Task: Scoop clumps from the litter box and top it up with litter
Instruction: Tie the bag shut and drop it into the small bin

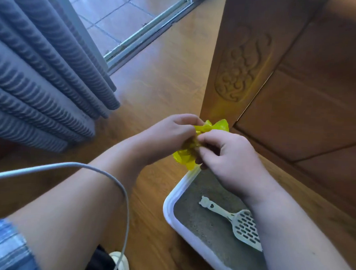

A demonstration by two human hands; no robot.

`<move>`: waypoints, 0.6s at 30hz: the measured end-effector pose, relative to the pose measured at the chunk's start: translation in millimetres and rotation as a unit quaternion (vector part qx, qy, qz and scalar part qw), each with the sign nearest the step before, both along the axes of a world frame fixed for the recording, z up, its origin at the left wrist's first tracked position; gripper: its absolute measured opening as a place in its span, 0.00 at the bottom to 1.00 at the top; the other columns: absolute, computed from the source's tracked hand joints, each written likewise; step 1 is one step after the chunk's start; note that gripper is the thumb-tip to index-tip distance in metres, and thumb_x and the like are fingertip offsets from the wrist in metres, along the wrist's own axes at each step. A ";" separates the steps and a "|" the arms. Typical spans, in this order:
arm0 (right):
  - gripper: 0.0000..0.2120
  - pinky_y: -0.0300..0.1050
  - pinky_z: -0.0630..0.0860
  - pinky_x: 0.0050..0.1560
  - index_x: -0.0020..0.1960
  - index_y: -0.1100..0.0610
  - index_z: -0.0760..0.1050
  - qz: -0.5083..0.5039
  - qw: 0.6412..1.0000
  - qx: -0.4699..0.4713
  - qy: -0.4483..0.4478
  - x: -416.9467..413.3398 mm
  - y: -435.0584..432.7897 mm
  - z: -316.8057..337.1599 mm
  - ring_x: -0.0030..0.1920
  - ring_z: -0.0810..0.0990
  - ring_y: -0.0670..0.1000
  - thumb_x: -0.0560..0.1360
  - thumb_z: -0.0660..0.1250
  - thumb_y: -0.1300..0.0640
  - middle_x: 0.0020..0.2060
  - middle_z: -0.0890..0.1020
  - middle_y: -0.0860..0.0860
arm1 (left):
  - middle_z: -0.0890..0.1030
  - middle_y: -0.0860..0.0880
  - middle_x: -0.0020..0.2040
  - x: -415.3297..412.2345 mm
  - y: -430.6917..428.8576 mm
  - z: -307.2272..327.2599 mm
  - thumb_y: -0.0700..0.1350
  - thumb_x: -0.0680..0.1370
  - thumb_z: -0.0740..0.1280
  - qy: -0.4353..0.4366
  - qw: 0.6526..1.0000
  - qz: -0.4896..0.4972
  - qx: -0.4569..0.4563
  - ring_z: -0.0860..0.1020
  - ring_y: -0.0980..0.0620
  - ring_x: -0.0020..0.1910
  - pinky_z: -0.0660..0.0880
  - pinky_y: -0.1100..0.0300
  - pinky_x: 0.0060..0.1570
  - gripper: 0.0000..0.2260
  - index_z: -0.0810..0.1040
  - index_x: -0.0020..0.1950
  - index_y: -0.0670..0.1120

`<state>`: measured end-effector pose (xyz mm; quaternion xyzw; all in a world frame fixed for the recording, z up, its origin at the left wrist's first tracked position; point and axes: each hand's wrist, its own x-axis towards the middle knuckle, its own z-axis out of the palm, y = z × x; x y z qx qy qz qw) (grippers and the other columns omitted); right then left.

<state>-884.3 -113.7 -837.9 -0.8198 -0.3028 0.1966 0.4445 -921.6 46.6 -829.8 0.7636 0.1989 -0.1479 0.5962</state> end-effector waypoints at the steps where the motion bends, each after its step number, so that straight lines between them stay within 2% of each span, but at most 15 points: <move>1: 0.07 0.36 0.73 0.42 0.43 0.52 0.83 -0.018 1.000 0.008 -0.005 2.9 -2.8 -0.1 0.41 0.79 0.46 0.75 0.70 0.62 0.36 0.81 0.46 | 0.77 0.44 0.37 2.7 0.5 0.5 0.36 0.74 0.59 -0.002 1.000 -0.011 0.001 0.73 0.49 0.37 0.73 0.48 0.44 0.12 0.81 0.45 0.45; 3: 0.04 0.35 0.72 0.44 0.44 0.52 0.83 -0.043 0.997 0.006 -0.062 8.2 -6.0 -3.2 0.42 0.78 0.46 0.75 0.71 0.60 0.37 0.81 0.47 | 0.79 0.44 0.36 7.4 -0.7 1.8 0.35 0.74 0.57 -0.010 0.999 -0.038 0.009 0.76 0.47 0.35 0.77 0.48 0.43 0.14 0.81 0.43 0.45; 5: 0.03 0.36 0.70 0.46 0.45 0.53 0.82 -0.066 0.991 0.007 -0.117 10.4 -6.0 -8.2 0.45 0.76 0.46 0.75 0.70 0.59 0.41 0.79 0.47 | 0.80 0.44 0.34 10.5 -4.2 2.9 0.34 0.74 0.56 -0.019 0.998 -0.059 0.034 0.77 0.49 0.33 0.78 0.52 0.40 0.14 0.81 0.43 0.44; 7: 0.04 0.40 0.70 0.54 0.47 0.55 0.80 -0.084 0.984 0.007 -0.159 10.0 -7.1 -14.9 0.52 0.75 0.49 0.76 0.67 0.59 0.49 0.79 0.48 | 0.80 0.46 0.34 14.5 -7.5 2.7 0.34 0.75 0.56 -0.032 0.995 -0.073 0.054 0.76 0.52 0.32 0.77 0.56 0.38 0.14 0.81 0.43 0.44; 8: 0.05 0.41 0.71 0.57 0.48 0.56 0.79 -0.094 0.984 0.015 -0.152 8.8 -8.3 -17.5 0.55 0.76 0.49 0.77 0.65 0.59 0.52 0.79 0.48 | 0.79 0.46 0.34 16.3 -9.0 2.4 0.35 0.75 0.56 -0.033 0.994 -0.081 0.062 0.75 0.52 0.32 0.76 0.57 0.37 0.14 0.81 0.42 0.45; 10: 0.06 0.36 0.72 0.54 0.48 0.56 0.76 -0.123 0.990 0.044 -0.057 4.5 -10.7 -17.5 0.53 0.78 0.44 0.81 0.61 0.59 0.53 0.81 0.43 | 0.79 0.47 0.34 18.9 -10.6 2.1 0.35 0.75 0.56 -0.031 0.993 -0.094 0.065 0.74 0.53 0.31 0.75 0.60 0.36 0.14 0.81 0.43 0.46; 12: 0.09 0.36 0.71 0.42 0.47 0.54 0.73 -0.158 0.984 0.074 0.042 2.0 -13.2 -18.6 0.40 0.74 0.41 0.84 0.58 0.58 0.39 0.78 0.39 | 0.78 0.48 0.33 20.1 -11.1 5.2 0.35 0.75 0.56 -0.032 0.992 -0.110 0.052 0.73 0.54 0.31 0.74 0.61 0.35 0.14 0.81 0.43 0.44; 14: 0.09 0.43 0.70 0.38 0.46 0.54 0.71 -0.186 0.974 0.095 0.091 2.1 -15.4 -20.0 0.36 0.70 0.45 0.83 0.57 0.54 0.33 0.72 0.43 | 0.77 0.48 0.32 20.9 -12.4 9.4 0.34 0.73 0.56 -0.039 0.989 -0.134 0.044 0.72 0.54 0.31 0.72 0.61 0.35 0.13 0.80 0.40 0.44; 16: 0.10 0.47 0.70 0.39 0.46 0.54 0.71 -0.193 0.968 0.107 0.121 3.2 -16.8 -21.0 0.36 0.71 0.48 0.81 0.57 0.51 0.34 0.72 0.48 | 0.76 0.49 0.30 19.7 -15.0 11.8 0.34 0.72 0.57 -0.040 0.989 -0.142 0.032 0.71 0.54 0.31 0.70 0.62 0.34 0.12 0.79 0.40 0.43; 18: 0.12 0.47 0.70 0.39 0.45 0.56 0.72 -0.200 0.967 0.090 0.133 2.8 -16.8 -20.2 0.36 0.71 0.47 0.81 0.57 0.50 0.33 0.73 0.50 | 0.76 0.51 0.30 17.4 -18.1 10.2 0.34 0.72 0.58 -0.048 0.989 -0.132 0.036 0.71 0.56 0.29 0.70 0.63 0.33 0.10 0.78 0.42 0.44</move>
